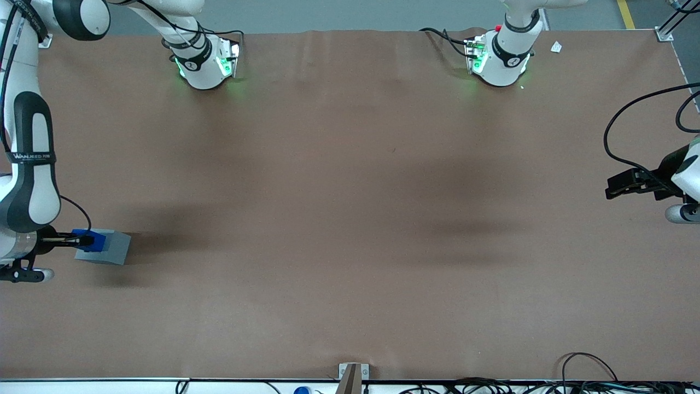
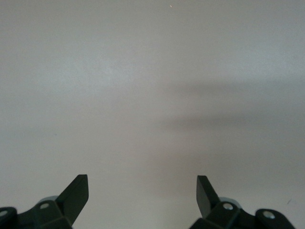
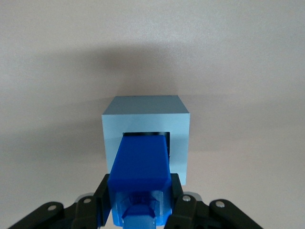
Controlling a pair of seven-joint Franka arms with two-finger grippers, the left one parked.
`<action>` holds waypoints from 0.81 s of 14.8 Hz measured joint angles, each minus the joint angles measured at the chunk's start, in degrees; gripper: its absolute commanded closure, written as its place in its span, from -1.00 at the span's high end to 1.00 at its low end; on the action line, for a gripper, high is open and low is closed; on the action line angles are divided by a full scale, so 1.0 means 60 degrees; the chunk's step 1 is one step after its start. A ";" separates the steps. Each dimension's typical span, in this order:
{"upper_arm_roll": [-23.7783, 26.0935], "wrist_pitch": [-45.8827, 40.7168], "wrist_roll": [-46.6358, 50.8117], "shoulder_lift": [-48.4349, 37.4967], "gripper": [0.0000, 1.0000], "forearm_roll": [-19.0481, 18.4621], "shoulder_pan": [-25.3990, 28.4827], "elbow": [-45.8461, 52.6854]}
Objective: Insert blue part into gray base with right arm
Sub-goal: 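Lower the blue block into the gray base's square opening, then open the right gripper to release the blue block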
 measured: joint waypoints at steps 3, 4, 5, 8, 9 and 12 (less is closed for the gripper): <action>-0.0001 -0.0001 0.0000 0.0003 -0.96 0.0000 -0.0001 0.0003; -0.0001 -0.0001 0.0000 0.0003 -0.95 0.0000 -0.0002 0.0003; -0.0006 0.0000 0.0000 0.0006 -0.95 0.0000 -0.0004 0.0003; -0.0021 0.0006 0.0000 0.0093 -0.95 0.0000 -0.0029 0.0002; -0.0021 0.0011 0.0000 0.0127 -0.95 0.0000 -0.0035 0.0003; -0.0021 0.0014 0.0000 0.0182 -0.55 0.0000 -0.0037 0.0003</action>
